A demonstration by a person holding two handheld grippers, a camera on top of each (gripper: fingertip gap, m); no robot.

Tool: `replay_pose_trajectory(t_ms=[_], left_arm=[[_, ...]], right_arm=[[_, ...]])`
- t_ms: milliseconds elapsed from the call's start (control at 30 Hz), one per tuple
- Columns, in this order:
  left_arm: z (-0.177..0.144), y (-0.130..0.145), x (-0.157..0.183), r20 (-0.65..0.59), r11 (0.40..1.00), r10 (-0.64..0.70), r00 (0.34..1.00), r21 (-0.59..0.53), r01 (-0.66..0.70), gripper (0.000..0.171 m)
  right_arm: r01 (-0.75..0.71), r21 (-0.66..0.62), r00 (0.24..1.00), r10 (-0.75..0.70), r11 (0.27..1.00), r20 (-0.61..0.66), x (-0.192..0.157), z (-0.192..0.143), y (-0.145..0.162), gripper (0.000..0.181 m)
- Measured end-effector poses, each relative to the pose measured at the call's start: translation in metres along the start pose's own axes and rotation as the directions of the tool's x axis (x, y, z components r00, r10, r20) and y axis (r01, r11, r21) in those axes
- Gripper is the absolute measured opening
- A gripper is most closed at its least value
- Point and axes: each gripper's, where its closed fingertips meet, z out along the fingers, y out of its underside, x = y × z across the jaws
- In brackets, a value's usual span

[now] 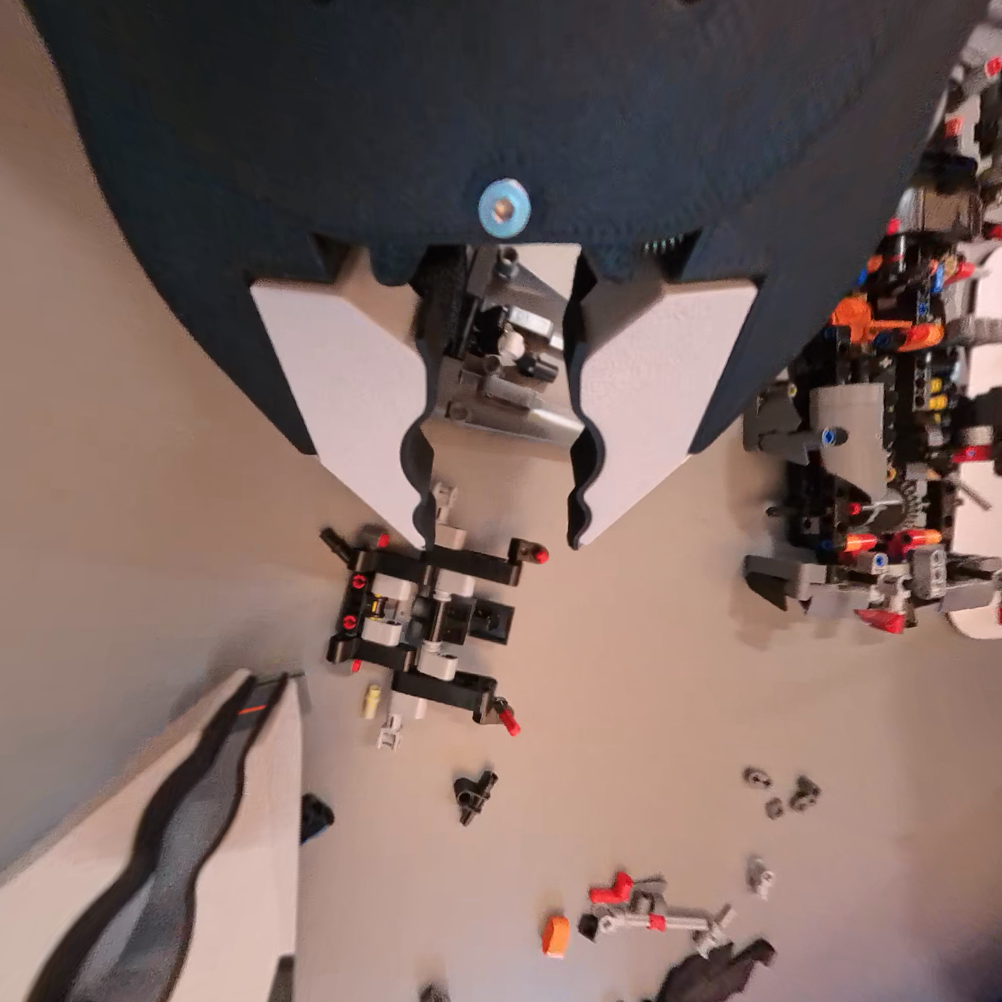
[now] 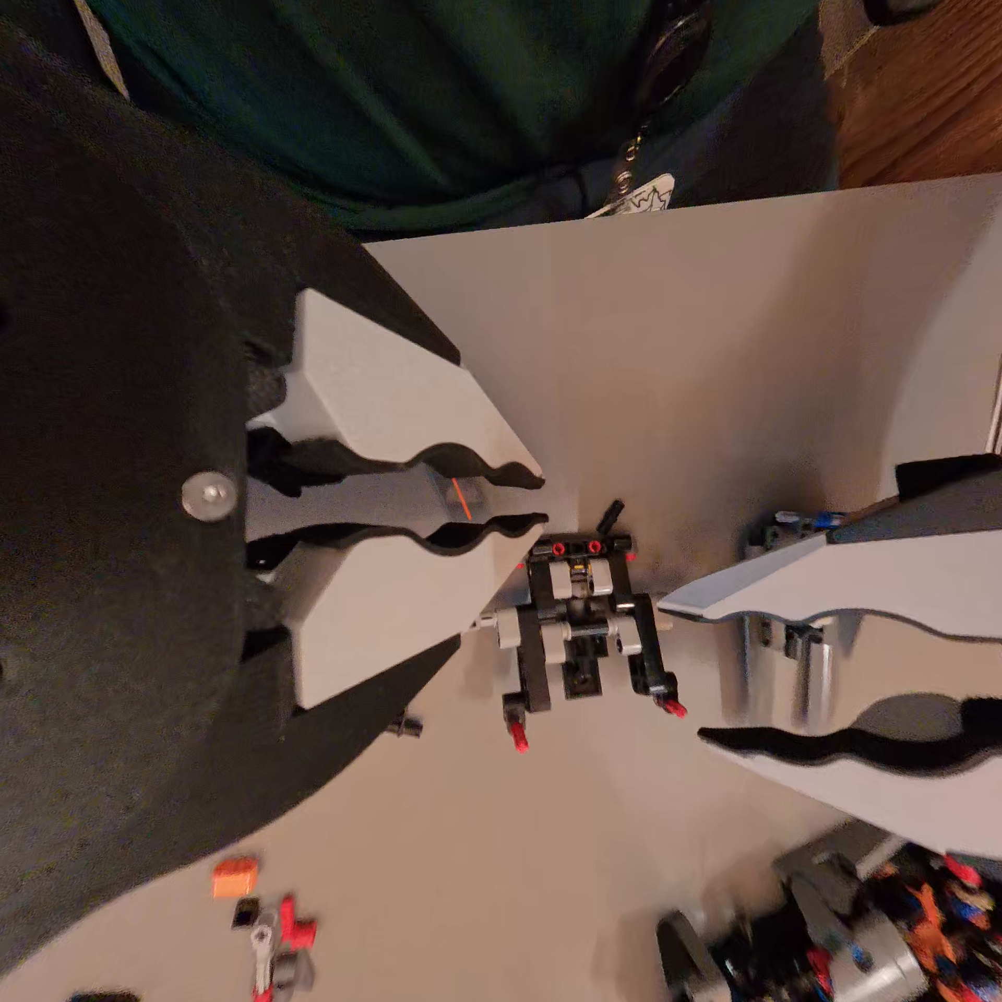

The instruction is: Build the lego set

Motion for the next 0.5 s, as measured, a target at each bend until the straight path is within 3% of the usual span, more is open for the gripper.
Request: replay_pose_trajectory(t_ms=[133, 300, 400, 500], left_arm=[[0.010, 0.002, 0.006, -0.109, 0.999, 0.011, 0.994, -0.046, -0.016, 0.044], [-0.003, 0.006, 0.017, -0.141, 0.999, -0.039, 0.989, -0.036, 0.034, 0.038], [-0.022, 0.018, -0.005, 0.031, 0.991, -0.126, 0.991, -0.044, 0.128, 0.050], [-0.048, 0.029, -0.010, 0.146, 0.950, -0.310, 0.940, 0.002, 0.313, 0.061]], right_arm=[[-0.046, -0.051, 0.999, 0.047, 0.998, 0.011, 0.005, 0.014, 0.011, 0.004], [-0.083, -0.060, 0.995, 0.079, 0.995, -0.059, 0.032, 0.013, 0.013, 0.011], [-0.069, -0.073, 0.996, 0.064, 0.995, -0.066, 0.044, 0.010, 0.014, 0.016], [-0.066, -0.054, 0.996, 0.062, 0.996, -0.067, 0.050, 0.004, 0.011, 0.021]])
